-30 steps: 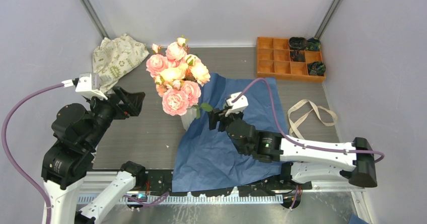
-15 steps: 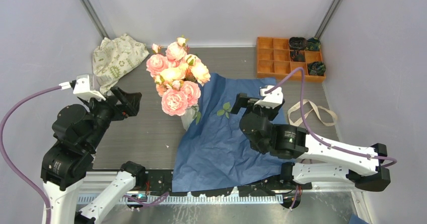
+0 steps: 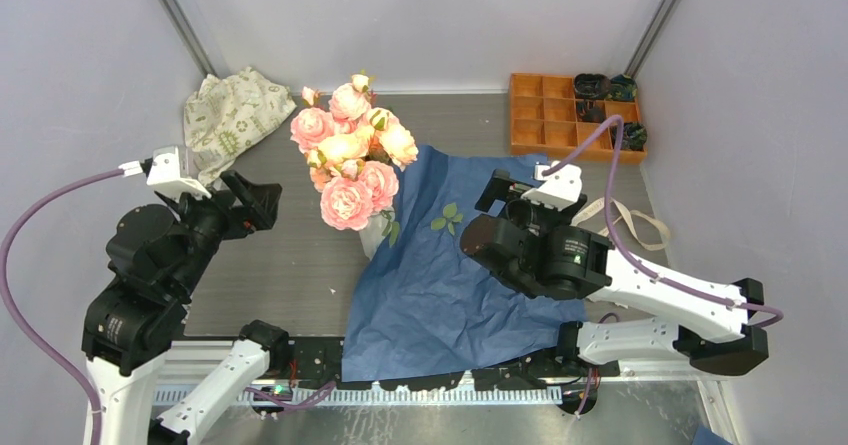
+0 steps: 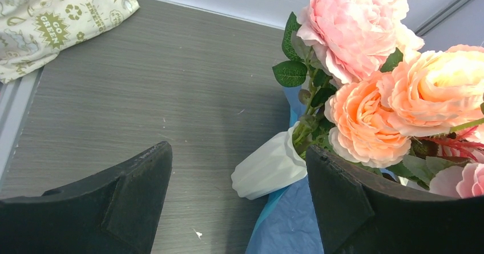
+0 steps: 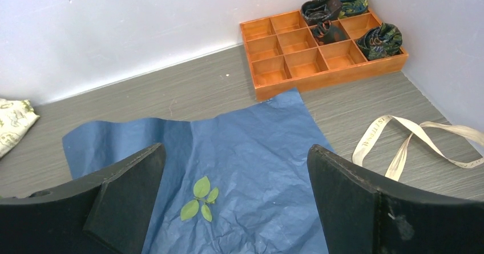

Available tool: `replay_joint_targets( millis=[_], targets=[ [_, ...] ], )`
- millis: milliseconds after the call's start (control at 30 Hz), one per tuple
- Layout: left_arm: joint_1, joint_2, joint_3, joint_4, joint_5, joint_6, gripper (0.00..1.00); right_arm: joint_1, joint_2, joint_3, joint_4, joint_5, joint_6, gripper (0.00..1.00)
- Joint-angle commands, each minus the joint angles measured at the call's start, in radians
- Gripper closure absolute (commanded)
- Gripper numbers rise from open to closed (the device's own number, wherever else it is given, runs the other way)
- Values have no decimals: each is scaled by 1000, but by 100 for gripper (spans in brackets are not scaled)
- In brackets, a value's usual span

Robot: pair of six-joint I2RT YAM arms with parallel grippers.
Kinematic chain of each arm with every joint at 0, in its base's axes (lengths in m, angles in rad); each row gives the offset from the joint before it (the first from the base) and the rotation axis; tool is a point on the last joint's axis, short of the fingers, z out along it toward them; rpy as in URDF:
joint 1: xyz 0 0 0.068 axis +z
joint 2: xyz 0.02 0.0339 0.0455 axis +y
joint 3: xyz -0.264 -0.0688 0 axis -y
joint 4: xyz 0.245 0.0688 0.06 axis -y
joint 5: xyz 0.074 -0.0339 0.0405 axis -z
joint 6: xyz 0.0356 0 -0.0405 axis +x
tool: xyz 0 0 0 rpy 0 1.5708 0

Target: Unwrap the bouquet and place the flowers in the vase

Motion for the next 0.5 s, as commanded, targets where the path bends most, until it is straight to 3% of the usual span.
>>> replay_joint_targets(
  millis=[0, 467],
  targets=[
    [4, 20, 33, 27, -15, -14, 13, -2, -60, -11, 18, 70, 36, 0],
    [4, 21, 19, 32, -13, -24, 13, 0, -121, -56, 38, 56, 29, 1]
  ],
)
